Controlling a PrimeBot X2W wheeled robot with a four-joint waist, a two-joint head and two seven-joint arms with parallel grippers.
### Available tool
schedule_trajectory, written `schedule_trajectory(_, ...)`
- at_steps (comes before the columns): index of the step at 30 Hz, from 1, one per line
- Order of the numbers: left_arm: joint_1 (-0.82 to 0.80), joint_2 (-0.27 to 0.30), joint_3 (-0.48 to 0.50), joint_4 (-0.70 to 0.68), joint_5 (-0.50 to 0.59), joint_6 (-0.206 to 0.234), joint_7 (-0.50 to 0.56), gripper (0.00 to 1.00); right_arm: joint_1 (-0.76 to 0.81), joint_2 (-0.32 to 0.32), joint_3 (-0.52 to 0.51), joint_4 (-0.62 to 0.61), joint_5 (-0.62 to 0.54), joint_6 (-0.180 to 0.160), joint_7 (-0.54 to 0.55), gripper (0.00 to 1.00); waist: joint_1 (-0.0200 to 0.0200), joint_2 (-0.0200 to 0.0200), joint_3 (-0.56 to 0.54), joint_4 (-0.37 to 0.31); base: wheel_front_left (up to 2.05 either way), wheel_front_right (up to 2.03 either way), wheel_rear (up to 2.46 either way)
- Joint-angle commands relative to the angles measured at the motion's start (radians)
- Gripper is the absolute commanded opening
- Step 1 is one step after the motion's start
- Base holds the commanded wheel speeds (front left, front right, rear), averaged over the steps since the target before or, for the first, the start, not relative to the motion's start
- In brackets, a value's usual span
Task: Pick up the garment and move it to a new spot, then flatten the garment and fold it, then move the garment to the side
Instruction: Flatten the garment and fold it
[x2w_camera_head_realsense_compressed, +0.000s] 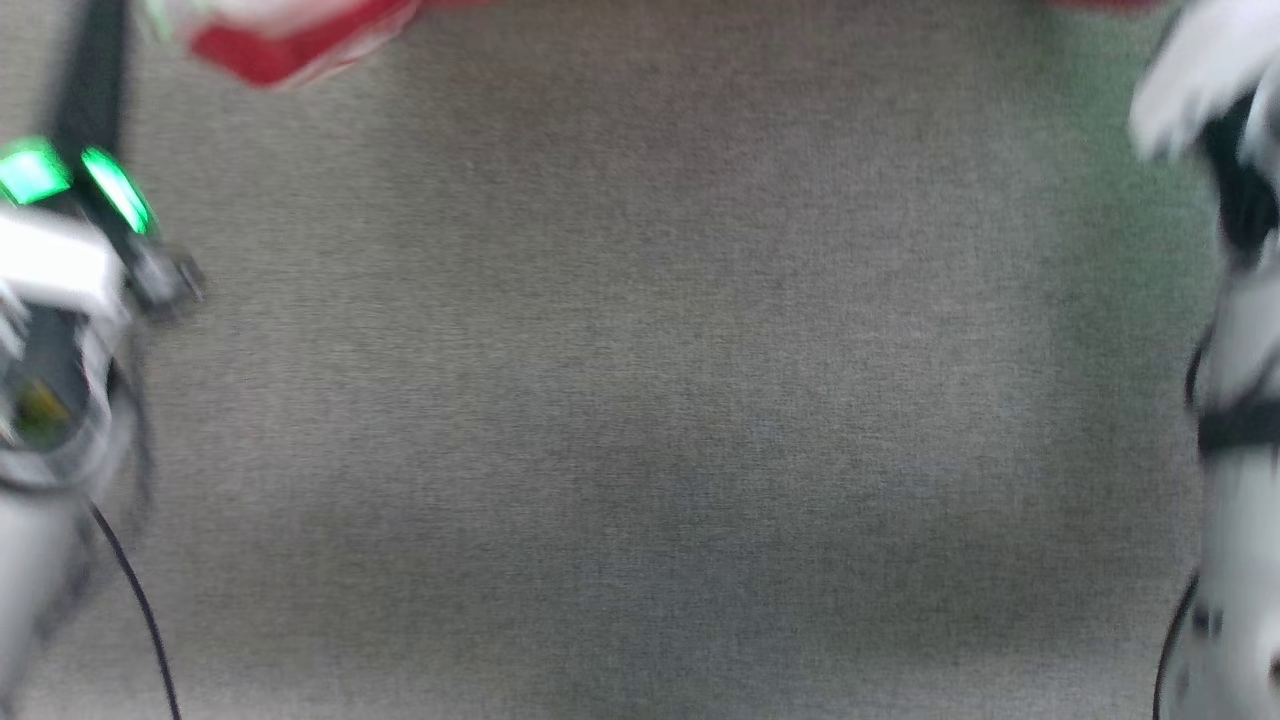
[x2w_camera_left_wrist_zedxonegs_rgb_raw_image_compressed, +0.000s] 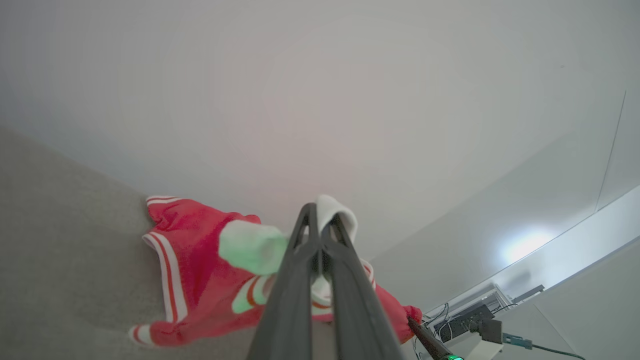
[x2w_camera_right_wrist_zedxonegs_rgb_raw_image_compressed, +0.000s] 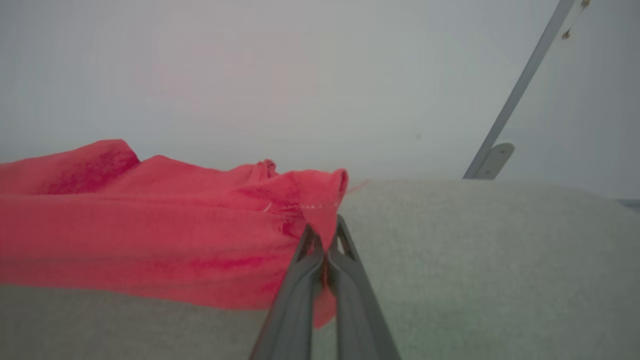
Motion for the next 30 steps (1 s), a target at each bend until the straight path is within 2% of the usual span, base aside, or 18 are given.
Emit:
schedule_trajectory(1, 0.096, -0.015, 0.023, -0.04, 0.034, 0.003, -0.009, 0.0, 0.103, -0.022, 0.02, -0.07, 0.053, -0.005, 0.042, 0.0, 0.0, 0.0, -0.029, 0.018, 0.0, 0.0, 0.0)
schedule_trajectory(7, 0.376, -0.033, 0.026, -0.171, 0.123, 0.002, -0.009, 0.0, 0.444, -0.043, 0.041, -0.356, 0.198, -0.005, 0.171, 0.0, 0.0, 0.0, -0.09, 0.026, 0.0, 0.0, 0.0)
schedule_trajectory(14, 0.588, 0.017, -0.005, -0.28, 0.19, 0.002, -0.009, 0.0, 0.742, -0.023, 0.021, -0.628, 0.266, -0.004, 0.277, 0.0, 0.0, 0.0, -0.142, 0.039, 0.0, 0.0, 0.0)
schedule_trajectory(15, 0.588, 0.017, -0.005, -0.28, 0.19, 0.002, -0.009, 0.0, 0.742, -0.023, 0.021, -0.628, 0.266, -0.004, 0.277, 0.0, 0.0, 0.0, -0.142, 0.039, 0.0, 0.0, 0.0)
schedule_trajectory(23, 0.77, 0.079, 0.014, -0.385, 0.208, 0.002, -0.009, 0.0, 0.999, 0.017, -0.024, -0.852, 0.314, -0.003, 0.368, 0.0, 0.0, 0.0, -0.177, 0.053, 0.0, 0.0, 0.0)
schedule_trajectory(30, 0.857, 0.087, 0.063, -0.441, 0.224, 0.002, -0.009, 0.0, 1.136, 0.04, -0.05, -0.978, 0.339, -0.003, 0.401, 0.0, 0.0, 0.0, -0.174, 0.053, 0.0, 0.0, 0.0)
